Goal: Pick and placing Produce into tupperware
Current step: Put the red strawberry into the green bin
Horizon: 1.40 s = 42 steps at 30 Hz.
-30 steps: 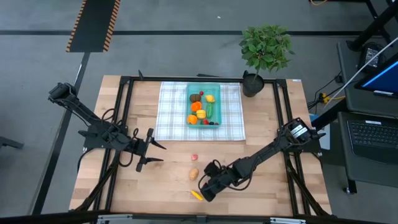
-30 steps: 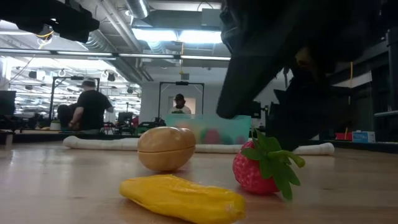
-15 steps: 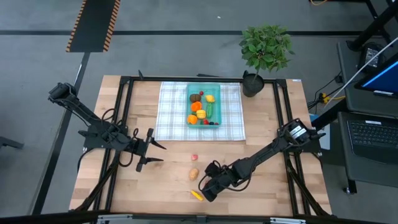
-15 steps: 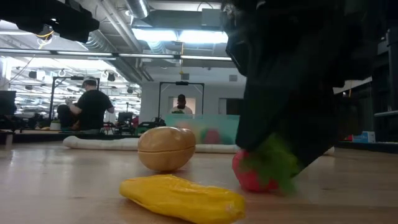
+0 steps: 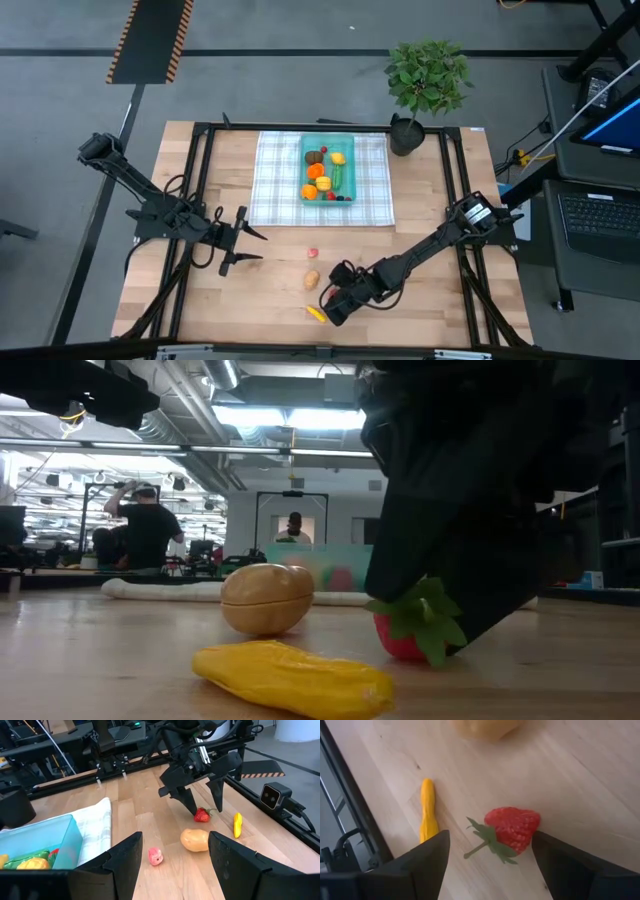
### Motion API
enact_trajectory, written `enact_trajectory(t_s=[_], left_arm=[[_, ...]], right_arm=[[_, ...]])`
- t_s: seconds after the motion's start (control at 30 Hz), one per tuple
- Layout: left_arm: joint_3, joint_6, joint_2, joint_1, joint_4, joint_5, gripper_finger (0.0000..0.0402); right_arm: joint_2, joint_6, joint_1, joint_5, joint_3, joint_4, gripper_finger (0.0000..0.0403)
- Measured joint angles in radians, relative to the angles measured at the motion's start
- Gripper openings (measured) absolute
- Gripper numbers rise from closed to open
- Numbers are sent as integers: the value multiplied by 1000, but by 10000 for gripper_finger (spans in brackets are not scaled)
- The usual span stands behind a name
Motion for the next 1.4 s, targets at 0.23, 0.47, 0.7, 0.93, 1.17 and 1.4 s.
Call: enact_trajectory(t_s=[0.23, 0.47, 0.7, 0.93, 1.17, 1.4], left_arm=[[0, 0, 0, 0, -3, 0, 220], [0, 0, 0, 0, -30, 0, 220], [0, 0, 0, 0, -29, 0, 220], [0, 0, 0, 0, -29, 0, 220], [0, 0, 0, 0, -28, 0, 220], [0, 0, 0, 0, -28, 0, 220]], right_arm=[[2, 27, 0, 63, -1, -3, 284], [11, 24, -2, 79, -1, -24, 269], [19, -1, -4, 82, -1, -37, 227], [19, -53, -5, 60, -2, -55, 180], [19, -60, -5, 56, -2, -60, 140], [15, -61, -5, 53, -5, -42, 142]])
